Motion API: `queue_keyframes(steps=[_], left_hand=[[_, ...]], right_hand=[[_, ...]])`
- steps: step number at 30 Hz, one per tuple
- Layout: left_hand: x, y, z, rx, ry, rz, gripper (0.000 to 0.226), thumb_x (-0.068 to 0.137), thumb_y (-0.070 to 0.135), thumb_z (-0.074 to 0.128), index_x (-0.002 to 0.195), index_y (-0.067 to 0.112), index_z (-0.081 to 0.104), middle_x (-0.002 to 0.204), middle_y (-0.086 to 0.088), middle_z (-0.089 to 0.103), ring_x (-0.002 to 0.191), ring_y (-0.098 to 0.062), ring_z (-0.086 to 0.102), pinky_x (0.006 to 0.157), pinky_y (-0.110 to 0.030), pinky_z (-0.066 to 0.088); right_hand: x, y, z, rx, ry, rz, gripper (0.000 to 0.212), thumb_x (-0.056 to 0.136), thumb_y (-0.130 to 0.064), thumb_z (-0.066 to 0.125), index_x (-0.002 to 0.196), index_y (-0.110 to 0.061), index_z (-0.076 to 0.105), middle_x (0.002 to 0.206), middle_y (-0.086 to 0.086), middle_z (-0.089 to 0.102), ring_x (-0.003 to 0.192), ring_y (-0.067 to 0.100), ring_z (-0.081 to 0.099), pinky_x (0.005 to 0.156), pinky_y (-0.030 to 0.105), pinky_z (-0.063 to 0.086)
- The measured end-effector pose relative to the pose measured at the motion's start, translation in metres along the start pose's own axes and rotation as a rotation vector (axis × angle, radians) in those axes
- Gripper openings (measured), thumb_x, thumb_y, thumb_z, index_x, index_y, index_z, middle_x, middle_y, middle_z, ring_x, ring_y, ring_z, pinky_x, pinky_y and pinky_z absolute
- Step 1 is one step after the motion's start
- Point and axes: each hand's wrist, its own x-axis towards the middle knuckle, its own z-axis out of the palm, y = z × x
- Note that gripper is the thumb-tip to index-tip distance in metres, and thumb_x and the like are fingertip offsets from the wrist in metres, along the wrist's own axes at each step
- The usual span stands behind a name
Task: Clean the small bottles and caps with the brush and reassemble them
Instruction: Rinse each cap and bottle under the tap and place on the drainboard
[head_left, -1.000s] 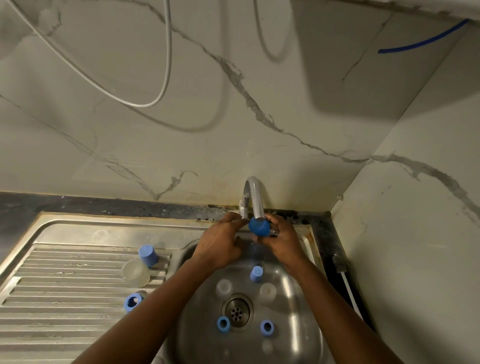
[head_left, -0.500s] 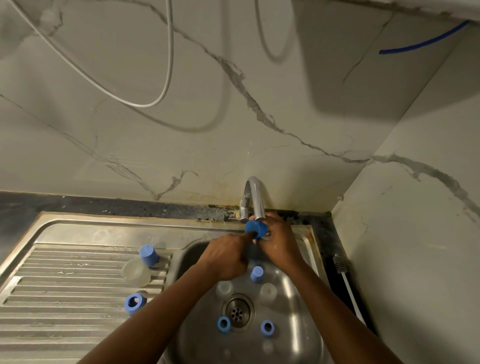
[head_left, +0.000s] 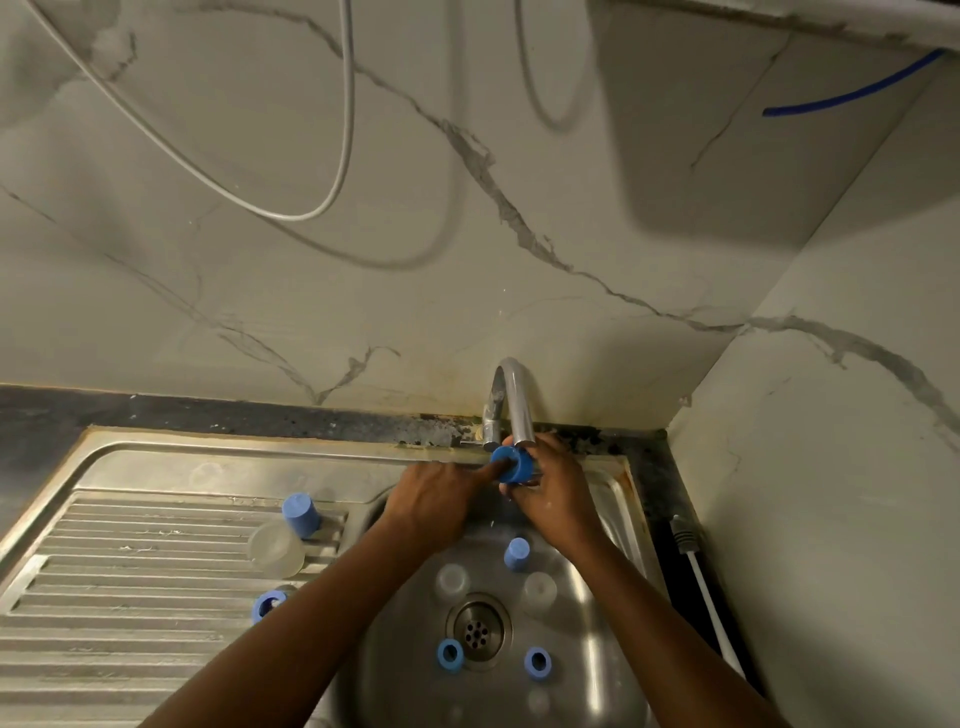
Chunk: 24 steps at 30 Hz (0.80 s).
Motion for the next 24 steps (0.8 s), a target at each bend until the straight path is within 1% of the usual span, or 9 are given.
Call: queue_keyframes(steps=[2, 5, 8, 11, 16, 18, 20, 22, 24], left_hand=[[-0.001, 0.003, 0.005, 0.028, 0.027, -0.007, 0.087, 0.105, 0.016, 0.053, 0.165, 0.043, -0.004, 0.084, -0.002, 0.053, 0.072, -0.013, 0.05, 0.074, -0.031, 0.044], [0.001, 0.015, 0.014, -0.191, 0.033, -0.047, 0.083, 0.098, 0.02, 0.061, 0.165, 0.037, 0.015, 0.099, 0.001, 0.064, 0.081, -0.012, 0.059, 0.076, -0.028, 0.049], [0.004, 0.02, 0.019, -0.844, -0.117, -0.077, 0.071, 0.093, 0.011, 0.068, 0.156, 0.024, 0.039, 0.092, -0.005, 0.076, 0.073, -0.015, 0.073, 0.069, -0.029, 0.061], [0.003, 0.016, 0.01, -1.485, -0.288, -0.128, 0.064, 0.097, 0.001, 0.063, 0.154, 0.02, 0.041, 0.087, -0.016, 0.075, 0.066, -0.022, 0.071, 0.061, -0.031, 0.059], [-0.002, 0.023, 0.002, -1.968, -0.443, -0.067, 0.07, 0.098, -0.001, 0.059, 0.154, 0.034, 0.037, 0.102, -0.027, 0.073, 0.071, -0.026, 0.07, 0.066, -0.032, 0.061], [-0.002, 0.025, 0.005, -1.647, -0.426, -0.061, 0.081, 0.098, 0.001, 0.061, 0.16, 0.037, 0.024, 0.102, -0.022, 0.075, 0.071, -0.023, 0.071, 0.065, -0.031, 0.06], [0.0, 0.022, 0.003, -0.952, -0.268, -0.016, 0.089, 0.097, 0.01, 0.066, 0.166, 0.035, 0.015, 0.102, -0.006, 0.072, 0.072, -0.013, 0.067, 0.067, -0.027, 0.055], [0.001, 0.011, -0.001, -0.268, -0.128, 0.028, 0.087, 0.097, 0.017, 0.064, 0.166, 0.037, 0.014, 0.1, 0.0, 0.061, 0.074, -0.011, 0.056, 0.072, -0.028, 0.046], [0.002, -0.002, 0.001, -0.007, -0.068, 0.057, 0.081, 0.103, 0.021, 0.057, 0.165, 0.043, 0.01, 0.097, -0.003, 0.06, 0.077, -0.015, 0.055, 0.076, -0.033, 0.05]], right_hand=[[0.0, -0.001, 0.002, -0.024, 0.009, -0.001, 0.064, 0.081, -0.017, 0.087, 0.137, -0.024, 0.06, 0.138, -0.005, 0.057, 0.126, 0.013, 0.056, 0.106, 0.031, 0.051], [-0.001, -0.001, 0.006, -0.044, 0.015, -0.029, 0.06, 0.082, -0.017, 0.085, 0.137, -0.025, 0.061, 0.138, -0.005, 0.056, 0.127, 0.017, 0.056, 0.108, 0.033, 0.05], [-0.004, 0.003, 0.009, -0.009, 0.043, -0.073, 0.047, 0.084, -0.011, 0.081, 0.128, -0.018, 0.066, 0.132, 0.004, 0.059, 0.121, 0.02, 0.058, 0.105, 0.034, 0.05], [-0.005, 0.006, 0.003, -0.069, 0.065, -0.098, 0.039, 0.091, -0.009, 0.075, 0.129, -0.007, 0.066, 0.139, 0.014, 0.058, 0.127, 0.024, 0.056, 0.1, 0.015, 0.042], [-0.005, -0.005, -0.002, 0.343, 0.09, -0.011, 0.037, 0.107, -0.024, 0.05, 0.125, 0.005, 0.064, 0.119, 0.028, 0.068, 0.097, 0.026, 0.075, 0.071, 0.031, 0.061], [-0.001, -0.001, 0.002, 0.406, 0.048, 0.094, 0.034, 0.104, -0.024, 0.055, 0.124, 0.001, 0.066, 0.121, 0.027, 0.069, 0.104, 0.029, 0.073, 0.079, 0.038, 0.062], [-0.002, 0.005, 0.002, 0.321, 0.012, 0.129, 0.032, 0.096, -0.016, 0.068, 0.128, -0.009, 0.066, 0.128, 0.017, 0.069, 0.117, 0.027, 0.067, 0.097, 0.043, 0.058], [-0.004, 0.016, 0.002, 0.129, -0.09, 0.055, 0.054, 0.084, -0.007, 0.082, 0.133, -0.02, 0.064, 0.135, 0.001, 0.066, 0.126, 0.017, 0.061, 0.108, 0.038, 0.053], [-0.008, 0.017, -0.002, 0.132, -0.135, 0.021, 0.064, 0.079, -0.006, 0.086, 0.136, -0.024, 0.062, 0.138, -0.005, 0.063, 0.128, 0.01, 0.058, 0.109, 0.031, 0.05]])
